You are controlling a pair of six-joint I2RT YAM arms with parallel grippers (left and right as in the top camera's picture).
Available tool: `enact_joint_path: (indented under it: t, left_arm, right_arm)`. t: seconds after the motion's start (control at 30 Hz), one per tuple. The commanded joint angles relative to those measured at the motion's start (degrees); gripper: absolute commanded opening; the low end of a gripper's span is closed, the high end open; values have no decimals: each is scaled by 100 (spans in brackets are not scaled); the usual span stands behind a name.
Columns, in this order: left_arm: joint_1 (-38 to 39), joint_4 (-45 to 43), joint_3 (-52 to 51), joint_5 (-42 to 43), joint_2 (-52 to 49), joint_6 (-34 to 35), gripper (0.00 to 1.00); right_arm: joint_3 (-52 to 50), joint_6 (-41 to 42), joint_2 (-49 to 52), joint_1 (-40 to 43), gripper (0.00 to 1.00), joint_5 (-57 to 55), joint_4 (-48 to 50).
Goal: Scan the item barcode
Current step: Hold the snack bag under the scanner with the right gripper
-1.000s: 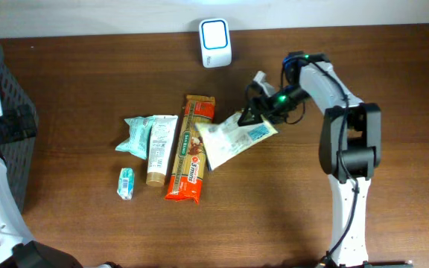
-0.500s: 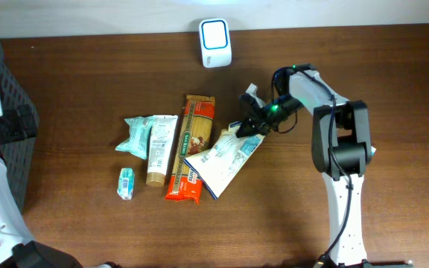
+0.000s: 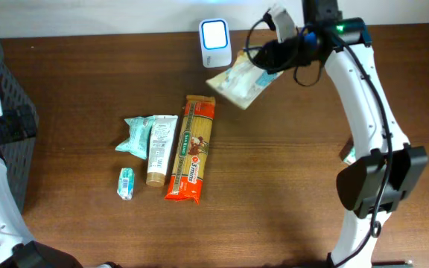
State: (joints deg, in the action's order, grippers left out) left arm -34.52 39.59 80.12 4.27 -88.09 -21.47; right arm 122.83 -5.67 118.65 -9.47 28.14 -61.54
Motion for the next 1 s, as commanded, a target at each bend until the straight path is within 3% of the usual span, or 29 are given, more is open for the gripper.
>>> enact_joint_path:
  t: [0.0, 0.3, 0.5, 0.63, 0.97]
  left_arm:
    - [-15, -2, 28, 63, -31, 13, 99]
    - [-15, -2, 28, 63, -31, 15, 99]
    - [-15, -2, 28, 63, -31, 15, 99]
    - [-15, -2, 28, 61, -31, 13, 99]
    - [-15, 9, 28, 63, -31, 15, 99]
  right_arm:
    - [227, 297, -256, -564, 4, -1716, 52]
    - [223, -162, -251, -1499, 4, -3801, -35]
    - [223, -2002, -190, -1932, 4, -4116, 546]
    - [221, -2957, 26, -1945, 4, -5071, 2087]
    - [221, -5226, 892, -1934, 4, -5600, 5414]
